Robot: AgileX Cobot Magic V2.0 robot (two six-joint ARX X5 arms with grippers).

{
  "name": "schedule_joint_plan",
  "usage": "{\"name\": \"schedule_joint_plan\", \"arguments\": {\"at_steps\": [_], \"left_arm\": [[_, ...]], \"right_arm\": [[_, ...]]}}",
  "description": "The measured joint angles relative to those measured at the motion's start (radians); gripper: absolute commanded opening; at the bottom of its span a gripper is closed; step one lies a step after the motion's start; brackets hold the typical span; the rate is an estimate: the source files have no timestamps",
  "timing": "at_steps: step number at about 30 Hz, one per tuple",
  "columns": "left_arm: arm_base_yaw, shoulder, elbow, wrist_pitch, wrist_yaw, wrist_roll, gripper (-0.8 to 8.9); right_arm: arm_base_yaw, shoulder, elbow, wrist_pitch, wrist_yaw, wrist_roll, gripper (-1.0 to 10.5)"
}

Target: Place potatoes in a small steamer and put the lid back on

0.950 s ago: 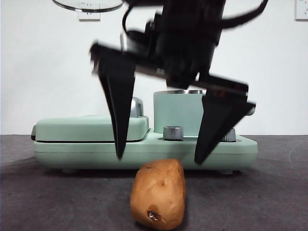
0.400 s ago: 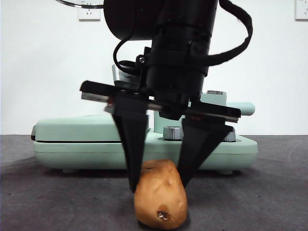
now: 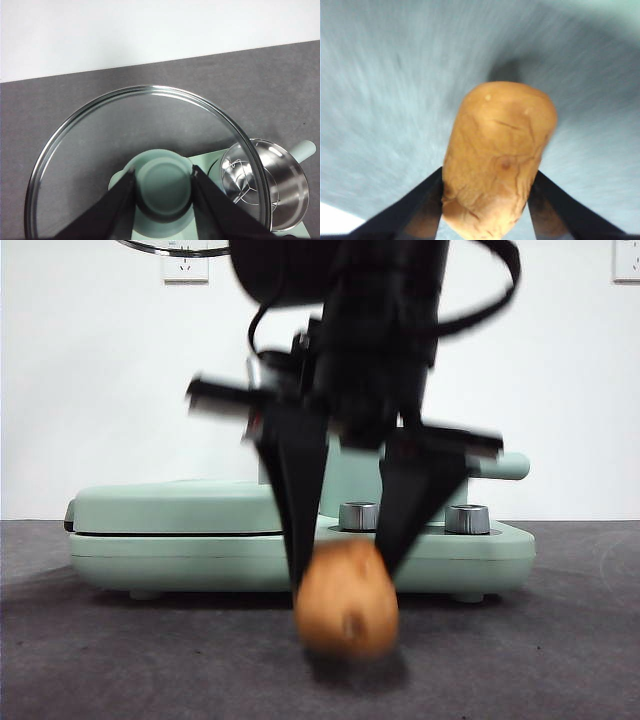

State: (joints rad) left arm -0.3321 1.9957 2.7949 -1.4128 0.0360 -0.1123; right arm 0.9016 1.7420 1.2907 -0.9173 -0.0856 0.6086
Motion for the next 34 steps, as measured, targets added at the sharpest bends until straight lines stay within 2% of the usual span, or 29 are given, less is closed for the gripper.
{"name": "schedule_joint_plan", "arguments": {"at_steps": [5, 14, 24, 29, 34], "left_arm": [[0.001, 0.0, 0.0, 0.0, 0.0, 0.0, 0.14], [0.009, 0.0, 0.0, 0.0, 0.0, 0.0, 0.14], [0.009, 0.0, 0.0, 0.0, 0.0, 0.0, 0.14], [0.009, 0.0, 0.0, 0.0, 0.0, 0.0, 0.14], [0.009, 0.0, 0.0, 0.0, 0.0, 0.0, 0.14]], "right_arm": [[-0.078, 0.0, 0.221, -0.114, 0.006, -0.076, 1.6], [-0.282, 0.0, 0.519, -0.138, 0.006, -0.193, 1.6], [-0.45, 0.117, 0.59, -0.134, -0.051, -0.296, 1.6], [-0.488, 0.187, 0.591, -0.093, -0.081, -0.323, 1.6], [-0.51, 0.238, 0.592, -0.05, -0.149, -0.325, 1.6]]}}
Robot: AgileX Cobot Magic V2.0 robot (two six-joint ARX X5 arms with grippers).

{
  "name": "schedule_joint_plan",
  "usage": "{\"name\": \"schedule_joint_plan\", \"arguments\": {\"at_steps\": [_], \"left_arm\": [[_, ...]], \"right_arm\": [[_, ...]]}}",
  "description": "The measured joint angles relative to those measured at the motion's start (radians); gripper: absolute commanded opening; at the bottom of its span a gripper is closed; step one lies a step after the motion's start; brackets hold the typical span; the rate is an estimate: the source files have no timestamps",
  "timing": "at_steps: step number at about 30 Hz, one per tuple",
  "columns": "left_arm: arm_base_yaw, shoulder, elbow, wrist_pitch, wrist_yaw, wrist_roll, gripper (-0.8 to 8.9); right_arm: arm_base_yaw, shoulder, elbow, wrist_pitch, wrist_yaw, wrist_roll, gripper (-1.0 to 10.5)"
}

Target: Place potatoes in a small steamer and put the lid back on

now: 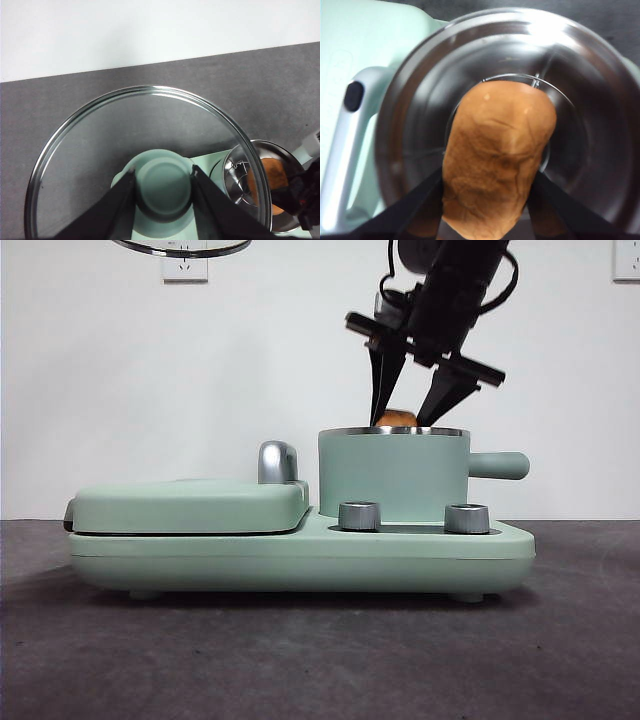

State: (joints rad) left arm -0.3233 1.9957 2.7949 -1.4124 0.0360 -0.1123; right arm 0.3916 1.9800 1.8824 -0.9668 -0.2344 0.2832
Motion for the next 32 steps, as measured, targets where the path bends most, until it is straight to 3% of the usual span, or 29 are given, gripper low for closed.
{"name": "schedule_joint_plan", "arguments": {"at_steps": [5, 11, 20, 25, 32], "left_arm": [[0.0, 0.0, 0.0, 0.0, 0.0, 0.0, 0.14], [0.0, 0.0, 0.0, 0.0, 0.0, 0.0, 0.14], [-0.024, 0.0, 0.0, 0.0, 0.0, -0.004, 0.14], [-0.048, 0.0, 0.0, 0.0, 0.0, -0.004, 0.14], [-0.087, 0.0, 0.0, 0.0, 0.0, -0.004, 0.14]], "right_arm": [[0.0, 0.022, 0.0, -0.004, 0.0, -0.018, 2.1], [0.0, 0.022, 0.0, -0.004, 0.0, -0.039, 4.3], [-0.006, 0.017, 0.119, -0.132, 0.0, -0.045, 4.3], [-0.008, -0.078, 0.209, -0.238, 0.004, -0.072, 4.3], [-0.001, -0.29, 0.213, -0.355, 0.134, -0.101, 4.3]]}}
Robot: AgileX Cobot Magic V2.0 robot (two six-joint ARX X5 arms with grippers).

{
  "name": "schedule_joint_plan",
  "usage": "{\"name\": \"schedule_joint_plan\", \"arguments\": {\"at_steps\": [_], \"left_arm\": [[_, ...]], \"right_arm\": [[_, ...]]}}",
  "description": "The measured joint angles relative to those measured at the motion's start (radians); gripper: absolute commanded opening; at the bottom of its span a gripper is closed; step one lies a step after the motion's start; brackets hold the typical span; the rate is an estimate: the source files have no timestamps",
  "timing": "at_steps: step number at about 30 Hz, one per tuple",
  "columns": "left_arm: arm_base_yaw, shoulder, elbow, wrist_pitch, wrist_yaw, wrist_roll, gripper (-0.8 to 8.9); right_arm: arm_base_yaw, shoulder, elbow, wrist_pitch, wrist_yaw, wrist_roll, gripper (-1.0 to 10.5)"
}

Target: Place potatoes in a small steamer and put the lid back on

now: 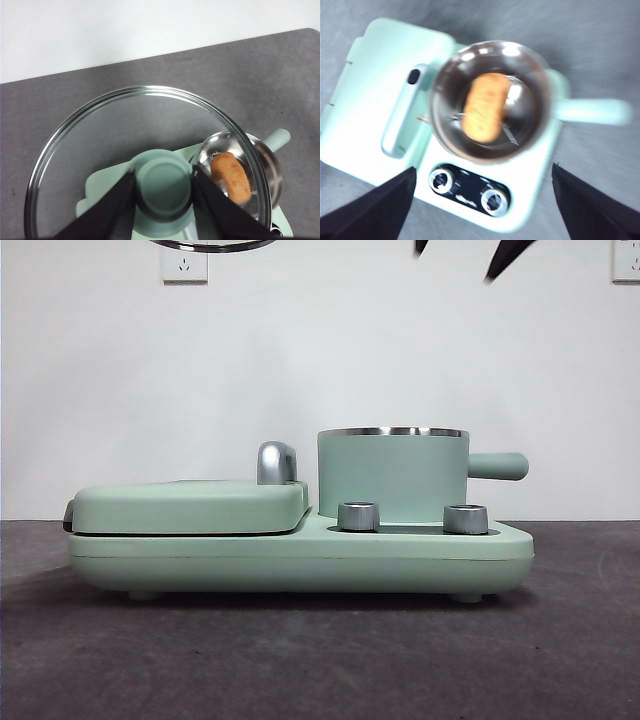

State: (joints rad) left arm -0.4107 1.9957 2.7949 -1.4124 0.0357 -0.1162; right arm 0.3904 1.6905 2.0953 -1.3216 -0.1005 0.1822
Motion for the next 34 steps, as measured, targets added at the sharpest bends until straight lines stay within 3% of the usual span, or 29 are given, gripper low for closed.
{"name": "schedule_joint_plan", "arguments": {"at_steps": [8, 11, 18, 24, 34], "left_arm": [[-0.053, 0.021, 0.0, 0.0, 0.0, 0.0, 0.14], [-0.082, 0.046, 0.0, 0.0, 0.0, 0.0, 0.14], [-0.173, 0.095, 0.0, 0.0, 0.0, 0.001, 0.14], [-0.234, 0.161, 0.0, 0.005, 0.0, 0.017, 0.14], [-0.278, 0.258, 0.0, 0.056, 0.0, 0.02, 0.14]], "right_arm": [[0.015, -0.233, -0.143, -0.011, 0.078, -0.003, 4.3], [0.023, -0.373, -0.28, 0.005, 0.078, -0.003, 4.3], [0.094, -0.723, -0.722, 0.242, 0.075, 0.01, 4.3], [0.155, -0.945, -0.984, 0.34, 0.074, 0.072, 4.3], [0.17, -1.152, -1.098, 0.343, 0.1, 0.119, 4.3]]}}
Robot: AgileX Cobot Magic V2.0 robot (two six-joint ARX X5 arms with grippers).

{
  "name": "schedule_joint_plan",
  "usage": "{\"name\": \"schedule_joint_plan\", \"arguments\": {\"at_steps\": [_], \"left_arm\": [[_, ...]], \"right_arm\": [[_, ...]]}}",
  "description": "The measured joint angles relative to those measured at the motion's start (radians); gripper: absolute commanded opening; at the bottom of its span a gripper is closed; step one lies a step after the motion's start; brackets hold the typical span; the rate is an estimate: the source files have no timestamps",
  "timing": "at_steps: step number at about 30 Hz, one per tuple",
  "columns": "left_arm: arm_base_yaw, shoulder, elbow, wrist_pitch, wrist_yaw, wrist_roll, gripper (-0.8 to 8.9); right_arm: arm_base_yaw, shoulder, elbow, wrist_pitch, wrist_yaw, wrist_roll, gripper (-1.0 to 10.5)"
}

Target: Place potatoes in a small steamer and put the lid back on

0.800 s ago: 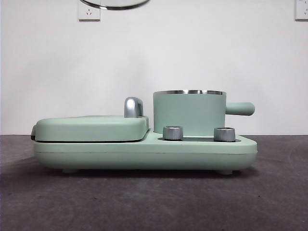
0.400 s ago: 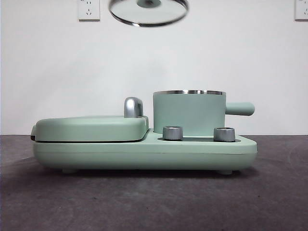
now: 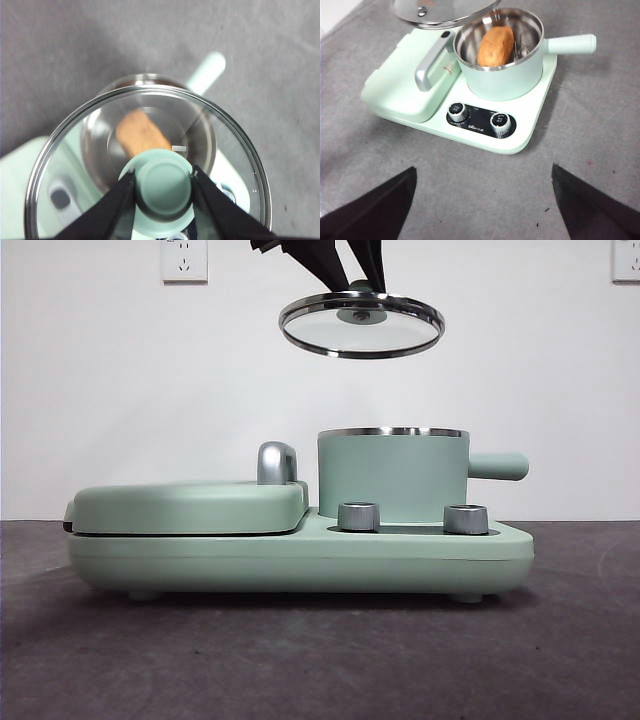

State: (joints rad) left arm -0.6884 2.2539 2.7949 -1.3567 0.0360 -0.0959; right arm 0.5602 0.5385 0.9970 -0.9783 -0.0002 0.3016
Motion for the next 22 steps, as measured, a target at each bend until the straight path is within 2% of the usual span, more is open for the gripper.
{"name": "schedule_joint_plan", "arguments": {"at_steps": [5, 13, 17, 19, 22], "left_arm": [[0.0, 0.0, 0.0, 0.051, 0.0, 0.001, 0.14], [-0.036, 0.01, 0.0, -0.058, 0.0, 0.018, 0.14], [-0.032, -0.001, 0.0, -0.06, 0.0, 0.018, 0.13], [-0.032, -0.05, -0.006, -0.065, 0.011, 0.011, 0.14], [-0.027, -0.293, -0.122, -0.066, 0.014, -0.002, 0.14]], "right_arm": [[0.0, 0.001, 0.0, 0.0, 0.0, 0.003, 4.3], [0.001, 0.0, 0.0, 0.002, 0.0, 0.003, 4.3], [0.001, 0.001, 0.0, 0.002, 0.0, 0.003, 4.3], [0.001, 0.001, 0.0, 0.002, 0.0, 0.002, 4.3], [0.001, 0.001, 0.0, 0.003, 0.0, 0.002, 4.3]]}}
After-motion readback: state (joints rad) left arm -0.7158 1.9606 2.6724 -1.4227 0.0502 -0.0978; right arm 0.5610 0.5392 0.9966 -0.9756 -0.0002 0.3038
